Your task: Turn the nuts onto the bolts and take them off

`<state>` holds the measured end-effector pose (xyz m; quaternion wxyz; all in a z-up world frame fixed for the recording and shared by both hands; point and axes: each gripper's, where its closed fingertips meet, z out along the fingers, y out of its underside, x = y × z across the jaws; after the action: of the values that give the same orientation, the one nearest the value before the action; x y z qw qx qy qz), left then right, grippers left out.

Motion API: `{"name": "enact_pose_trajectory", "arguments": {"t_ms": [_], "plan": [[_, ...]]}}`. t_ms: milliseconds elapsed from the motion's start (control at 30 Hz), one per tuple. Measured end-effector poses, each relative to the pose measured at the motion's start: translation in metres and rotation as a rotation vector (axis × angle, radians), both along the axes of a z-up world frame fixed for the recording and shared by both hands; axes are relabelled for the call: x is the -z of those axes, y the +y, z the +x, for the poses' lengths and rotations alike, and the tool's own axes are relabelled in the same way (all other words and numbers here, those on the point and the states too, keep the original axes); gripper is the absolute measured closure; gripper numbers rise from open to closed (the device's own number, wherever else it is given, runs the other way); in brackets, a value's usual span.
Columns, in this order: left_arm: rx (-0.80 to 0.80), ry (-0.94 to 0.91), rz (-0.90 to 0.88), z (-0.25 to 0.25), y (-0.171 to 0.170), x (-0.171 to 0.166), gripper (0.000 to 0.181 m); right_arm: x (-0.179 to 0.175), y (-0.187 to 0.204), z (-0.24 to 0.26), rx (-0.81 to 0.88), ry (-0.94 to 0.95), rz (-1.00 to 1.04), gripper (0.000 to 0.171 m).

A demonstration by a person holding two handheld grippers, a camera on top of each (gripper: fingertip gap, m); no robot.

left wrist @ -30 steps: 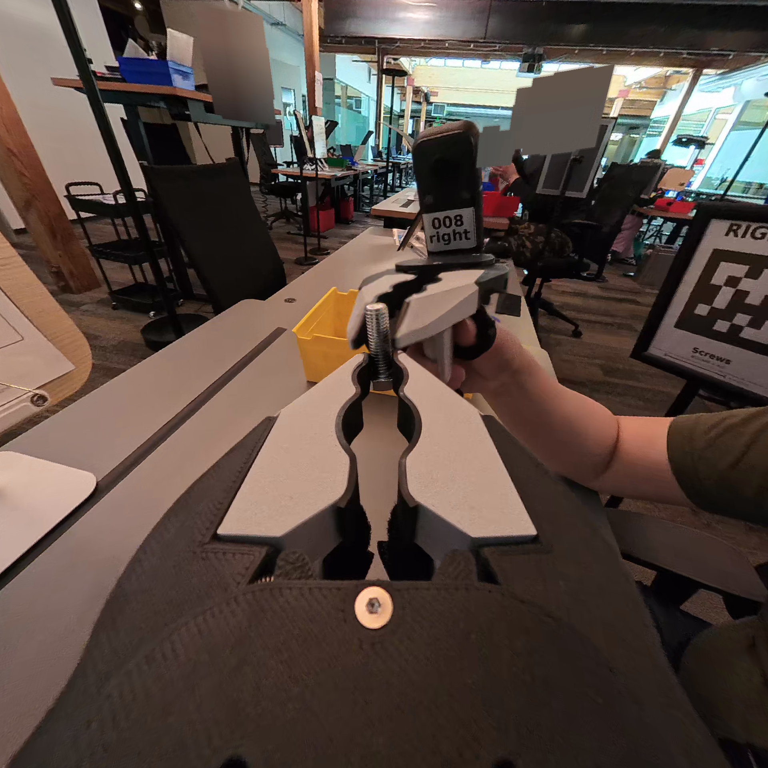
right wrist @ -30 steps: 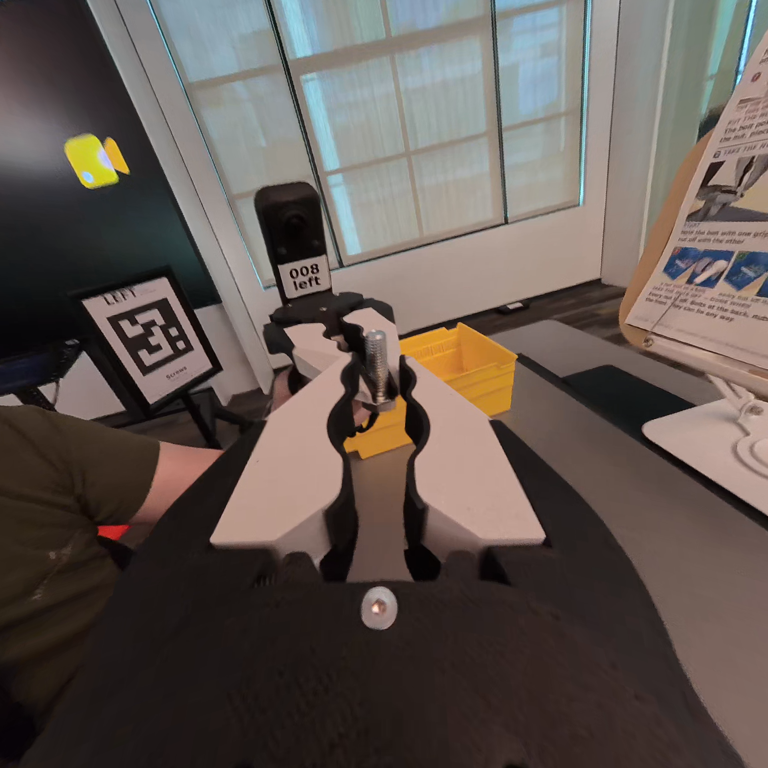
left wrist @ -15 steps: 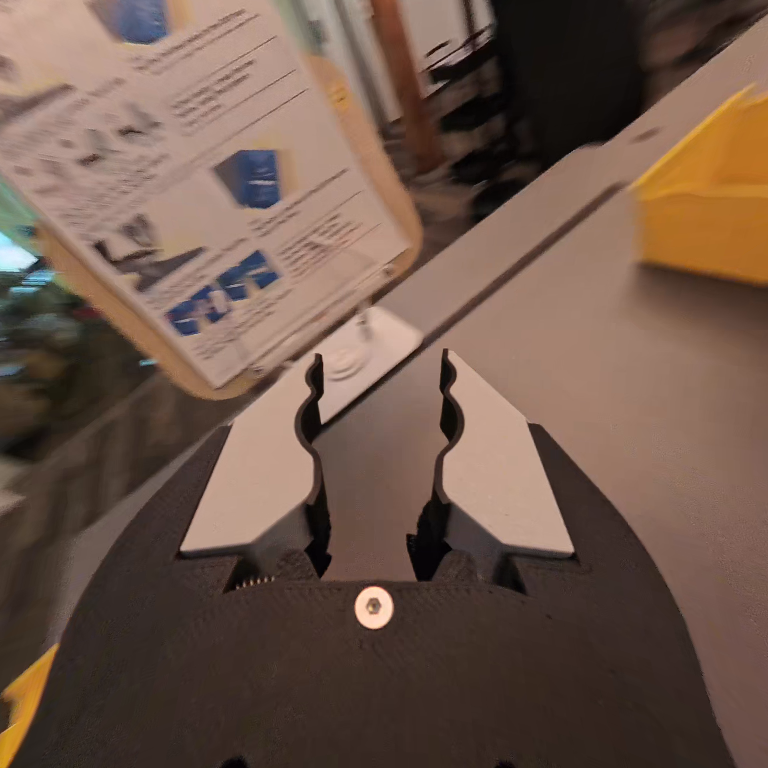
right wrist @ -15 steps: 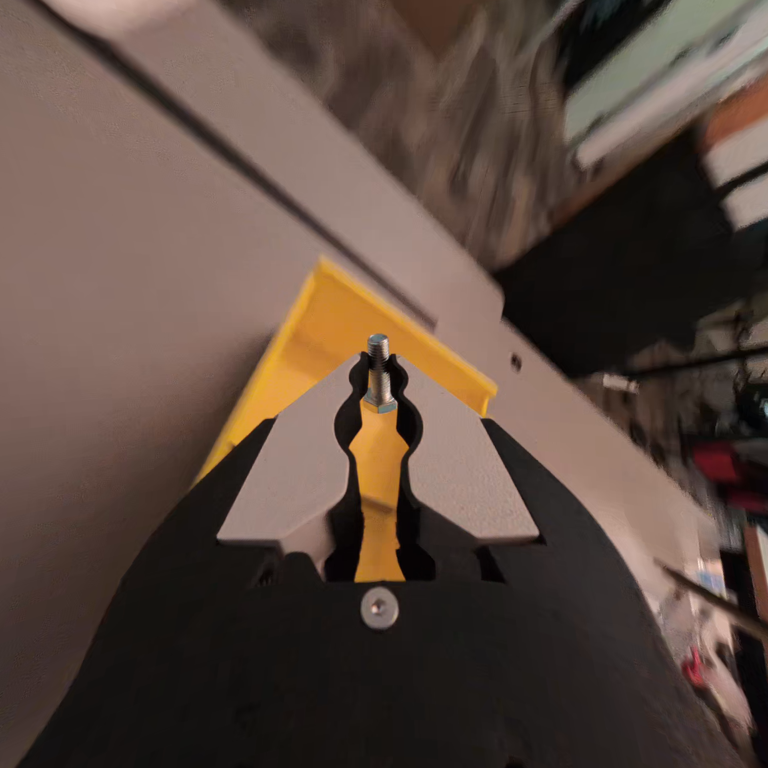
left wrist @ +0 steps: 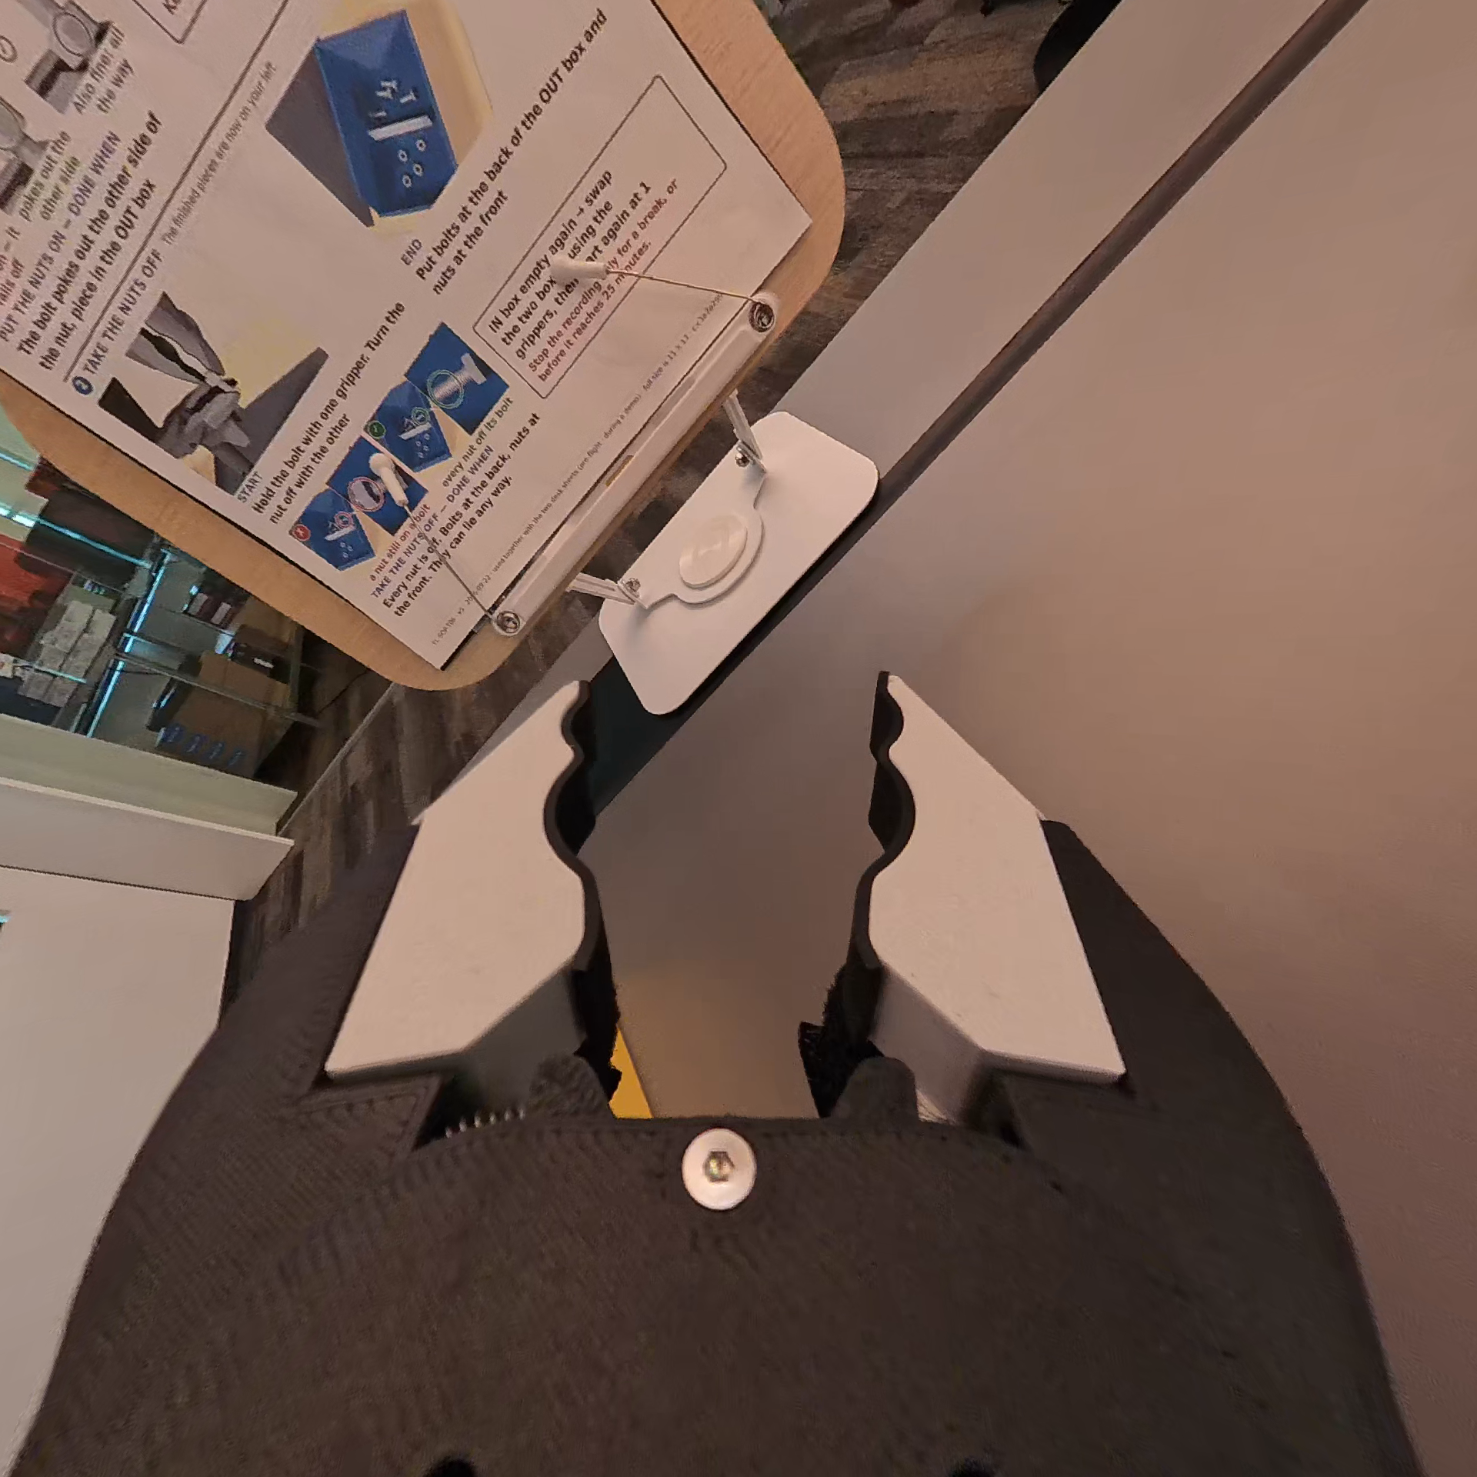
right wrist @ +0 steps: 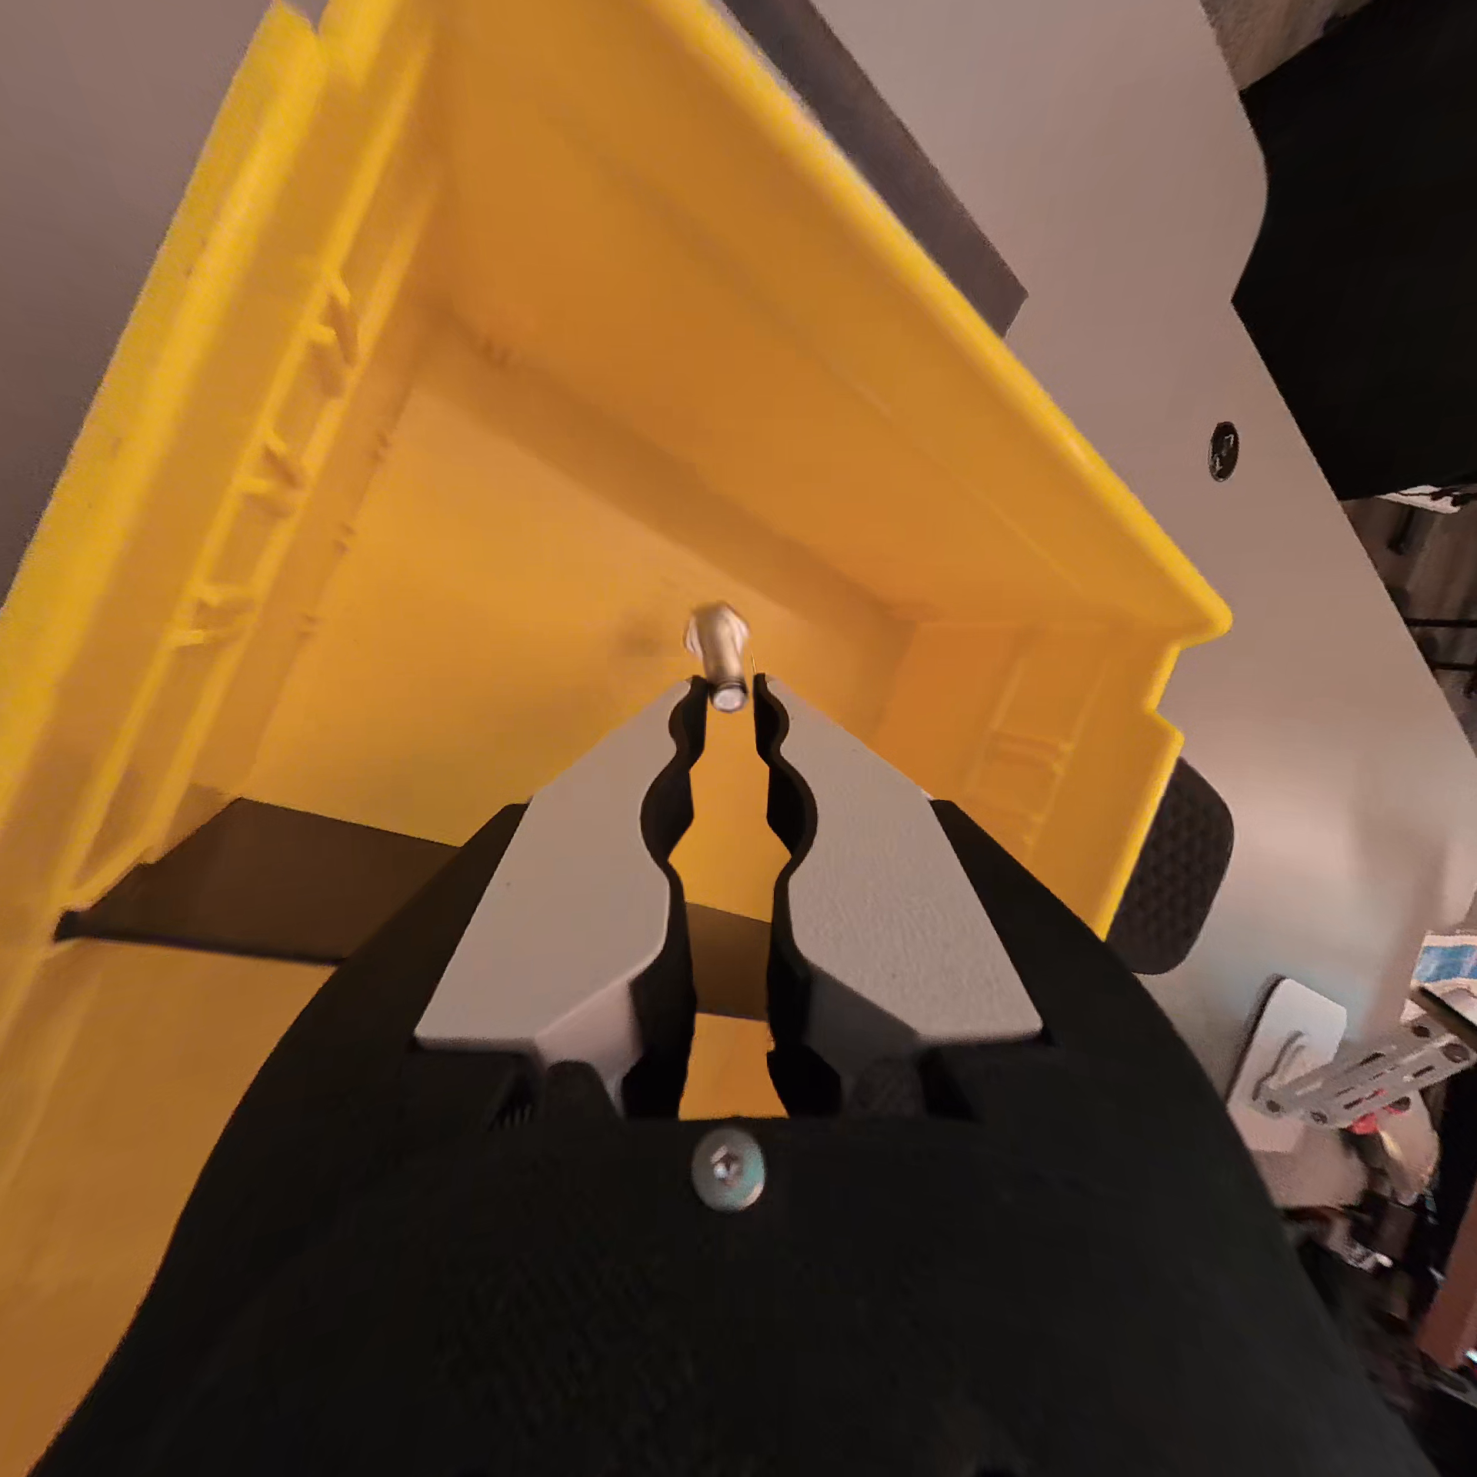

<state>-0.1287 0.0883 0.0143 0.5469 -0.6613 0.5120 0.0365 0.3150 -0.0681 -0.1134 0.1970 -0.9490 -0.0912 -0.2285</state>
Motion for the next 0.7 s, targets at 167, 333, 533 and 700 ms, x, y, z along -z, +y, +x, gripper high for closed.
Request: {"name": "enact_pose_trajectory", "arguments": {"t_ms": [167,333,533,700], "plan": [[-0.013,-0.018,-0.019,-0.015,0.002,-0.011,0.112,-0.08,-0.002,-0.013,0.011,-0.026,0.294,0.152],[-0.051,-0.065,-0.198,-0.065,0.004,-0.026,0.113,-0.22,-0.008,-0.076,-0.096,-0.058,0.84,0.137],[-0.336,-0.016,-0.496,-0.219,0.008,-0.005,0.126,-0.304,-0.035,-0.194,-0.409,0.004,1.141,0.131],[-0.548,-0.025,-0.733,-0.307,0.013,0.046,0.128,-0.305,-0.034,-0.28,-0.625,0.03,1.096,0.131]]}}
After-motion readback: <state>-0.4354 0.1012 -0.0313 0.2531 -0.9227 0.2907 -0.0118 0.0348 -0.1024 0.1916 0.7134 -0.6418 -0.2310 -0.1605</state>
